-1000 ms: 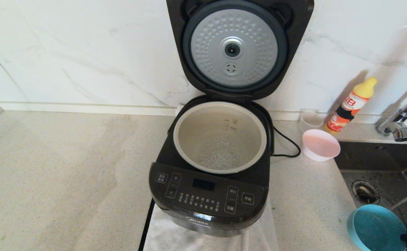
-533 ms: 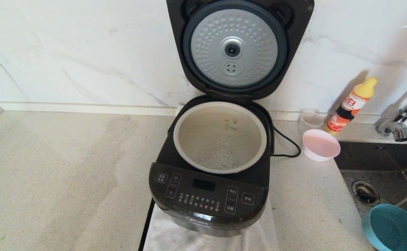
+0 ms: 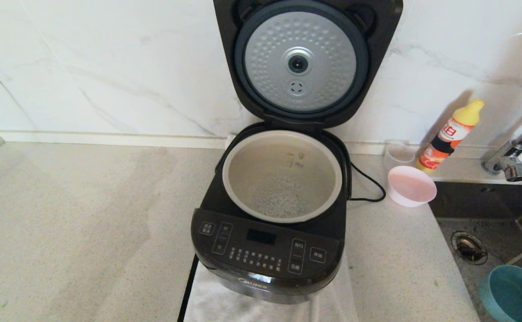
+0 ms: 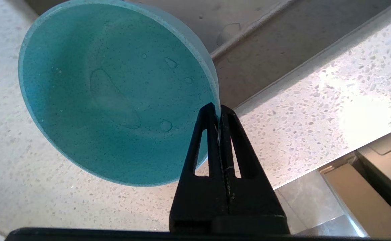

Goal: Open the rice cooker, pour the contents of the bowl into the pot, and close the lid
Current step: Fill a bowl with water from the tap

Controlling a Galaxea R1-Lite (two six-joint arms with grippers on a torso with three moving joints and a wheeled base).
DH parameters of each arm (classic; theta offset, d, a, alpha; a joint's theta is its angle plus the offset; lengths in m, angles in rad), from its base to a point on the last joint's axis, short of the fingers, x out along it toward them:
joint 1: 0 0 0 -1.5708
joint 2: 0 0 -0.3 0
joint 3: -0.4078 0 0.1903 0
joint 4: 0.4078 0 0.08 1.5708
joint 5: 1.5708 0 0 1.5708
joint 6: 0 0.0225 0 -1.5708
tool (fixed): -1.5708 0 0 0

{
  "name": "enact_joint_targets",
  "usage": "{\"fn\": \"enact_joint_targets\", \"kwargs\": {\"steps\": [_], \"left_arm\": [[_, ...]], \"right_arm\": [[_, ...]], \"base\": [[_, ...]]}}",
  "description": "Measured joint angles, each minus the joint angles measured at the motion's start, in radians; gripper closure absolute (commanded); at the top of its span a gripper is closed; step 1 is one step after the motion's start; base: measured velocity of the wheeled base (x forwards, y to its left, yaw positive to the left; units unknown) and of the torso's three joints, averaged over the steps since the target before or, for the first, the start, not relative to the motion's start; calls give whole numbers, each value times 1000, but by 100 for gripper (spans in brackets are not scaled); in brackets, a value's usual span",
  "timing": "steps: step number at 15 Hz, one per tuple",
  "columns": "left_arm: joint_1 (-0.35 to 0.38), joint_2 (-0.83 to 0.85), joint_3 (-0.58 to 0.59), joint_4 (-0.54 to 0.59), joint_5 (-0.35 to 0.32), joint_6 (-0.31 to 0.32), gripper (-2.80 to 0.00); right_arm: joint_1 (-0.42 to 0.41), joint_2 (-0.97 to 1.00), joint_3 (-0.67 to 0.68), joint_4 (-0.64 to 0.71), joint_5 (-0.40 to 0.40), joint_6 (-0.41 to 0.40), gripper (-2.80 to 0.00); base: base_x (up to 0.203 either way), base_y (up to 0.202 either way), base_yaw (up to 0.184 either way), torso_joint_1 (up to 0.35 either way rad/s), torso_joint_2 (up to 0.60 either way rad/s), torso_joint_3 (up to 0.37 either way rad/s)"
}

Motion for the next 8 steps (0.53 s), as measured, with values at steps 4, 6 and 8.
{"fn": "enact_joint_targets", "kwargs": {"steps": [4, 6, 8], "left_arm": [[0, 0, 0, 0, -1, 0, 0], [0, 0, 0, 0, -1, 0, 0], [0, 0, 0, 0, -1, 0, 0]], "right_arm": [[-39, 31, -9, -2, 22, -1, 0], [-78, 49, -22, 1, 49, -1, 0], [-117, 69, -39, 2, 65, -1, 0]], "base": [[0, 0, 0, 0, 0, 0], [0, 0, 0, 0, 0, 0], [0, 0, 0, 0, 0, 0]]}}
